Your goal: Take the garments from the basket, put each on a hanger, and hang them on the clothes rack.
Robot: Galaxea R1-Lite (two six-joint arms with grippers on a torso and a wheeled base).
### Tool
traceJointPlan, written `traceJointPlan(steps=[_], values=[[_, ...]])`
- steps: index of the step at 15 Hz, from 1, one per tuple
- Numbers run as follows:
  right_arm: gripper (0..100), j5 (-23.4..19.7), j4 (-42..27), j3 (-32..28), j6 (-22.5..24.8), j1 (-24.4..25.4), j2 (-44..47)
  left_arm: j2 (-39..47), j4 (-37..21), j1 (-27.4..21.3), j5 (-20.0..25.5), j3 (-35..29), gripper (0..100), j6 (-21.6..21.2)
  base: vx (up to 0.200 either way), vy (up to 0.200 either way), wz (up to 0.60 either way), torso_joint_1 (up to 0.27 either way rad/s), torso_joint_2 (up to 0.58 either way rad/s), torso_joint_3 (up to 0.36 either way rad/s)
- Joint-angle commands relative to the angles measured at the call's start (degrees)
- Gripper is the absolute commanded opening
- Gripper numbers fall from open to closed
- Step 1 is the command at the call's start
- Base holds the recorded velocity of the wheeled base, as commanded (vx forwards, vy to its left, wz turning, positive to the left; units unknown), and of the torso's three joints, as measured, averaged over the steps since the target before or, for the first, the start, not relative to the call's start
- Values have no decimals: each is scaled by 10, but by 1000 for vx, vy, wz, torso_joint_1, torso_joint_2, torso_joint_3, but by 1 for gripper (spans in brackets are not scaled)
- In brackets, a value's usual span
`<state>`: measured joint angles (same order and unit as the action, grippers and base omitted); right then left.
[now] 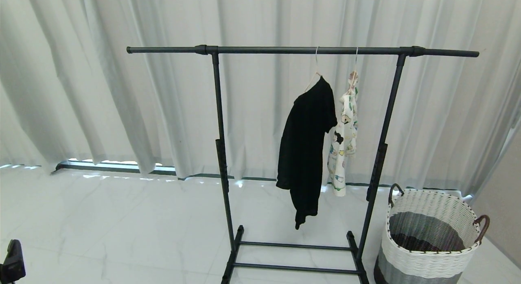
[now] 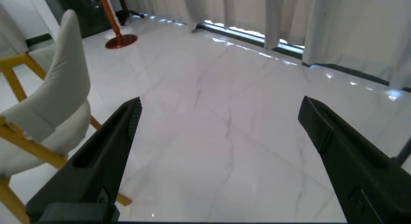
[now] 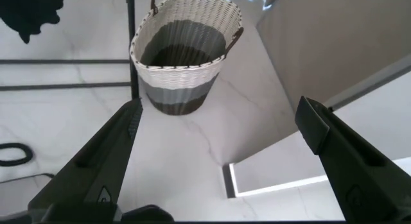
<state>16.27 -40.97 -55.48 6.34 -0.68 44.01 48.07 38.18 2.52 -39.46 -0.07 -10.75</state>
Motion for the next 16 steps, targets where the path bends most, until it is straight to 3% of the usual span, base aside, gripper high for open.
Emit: traceJointPlan(steps=[1, 7, 10, 12, 13, 16], values=[[100, 0, 15, 42, 10, 0, -37, -106, -43, 0, 0, 1, 100, -37, 0, 0, 0, -159, 466, 295], [100, 3, 142, 182, 5, 0, -131, -173, -84, -39, 4, 1, 100, -51, 0, 0, 0, -111, 394, 246], [100, 2, 304, 296, -1, 0, -183, -289, -190, -38, 3, 1, 100, -54, 0, 0, 0, -63, 128, 105], [100, 0, 390, 379, -5, 0, -224, -399, -274, -20, -8, 1, 100, -81, 0, 0, 0, 0, 0, 0], [100, -15, 435, 444, -5, 4, -279, -481, -333, -19, -20, 1, 100, -116, 0, 0, 0, 0, 0, 0], [100, -36, 429, 517, -5, 4, -412, -481, -335, -23, -43, 1, 100, -101, 0, 0, 0, 0, 0, 0]])
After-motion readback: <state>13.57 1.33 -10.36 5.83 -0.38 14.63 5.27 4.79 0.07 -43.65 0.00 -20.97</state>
